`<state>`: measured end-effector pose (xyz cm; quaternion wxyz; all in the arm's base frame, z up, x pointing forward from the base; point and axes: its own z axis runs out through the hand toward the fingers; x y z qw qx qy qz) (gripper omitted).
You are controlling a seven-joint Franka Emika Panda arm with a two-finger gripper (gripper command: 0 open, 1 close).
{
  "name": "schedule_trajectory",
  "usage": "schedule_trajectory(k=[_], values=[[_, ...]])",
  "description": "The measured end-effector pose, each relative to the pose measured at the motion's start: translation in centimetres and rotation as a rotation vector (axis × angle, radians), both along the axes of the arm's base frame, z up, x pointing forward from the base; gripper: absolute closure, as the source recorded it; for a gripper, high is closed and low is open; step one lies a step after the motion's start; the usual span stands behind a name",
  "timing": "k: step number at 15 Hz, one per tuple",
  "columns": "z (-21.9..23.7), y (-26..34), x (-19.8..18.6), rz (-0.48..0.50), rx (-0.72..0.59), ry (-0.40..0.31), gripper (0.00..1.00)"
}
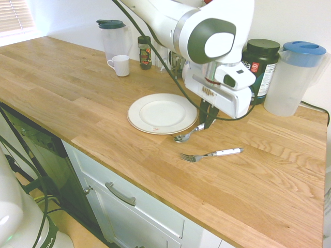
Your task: Put the spoon into the plate
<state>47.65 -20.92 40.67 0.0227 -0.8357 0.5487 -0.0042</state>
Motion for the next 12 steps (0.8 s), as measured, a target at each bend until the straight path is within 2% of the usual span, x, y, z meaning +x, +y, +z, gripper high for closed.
schedule_trajectory(k=[2, 6, 12], values=[[1.5, 2.4, 1.2, 0.031, 0.002, -0.016, 1.0], [1.7, 8.2, 3.2, 0.094, 0.001, -0.021, 1.0], [-2.4, 14.8, 3.6, 0.165, -0.004, -0.021, 1.0]])
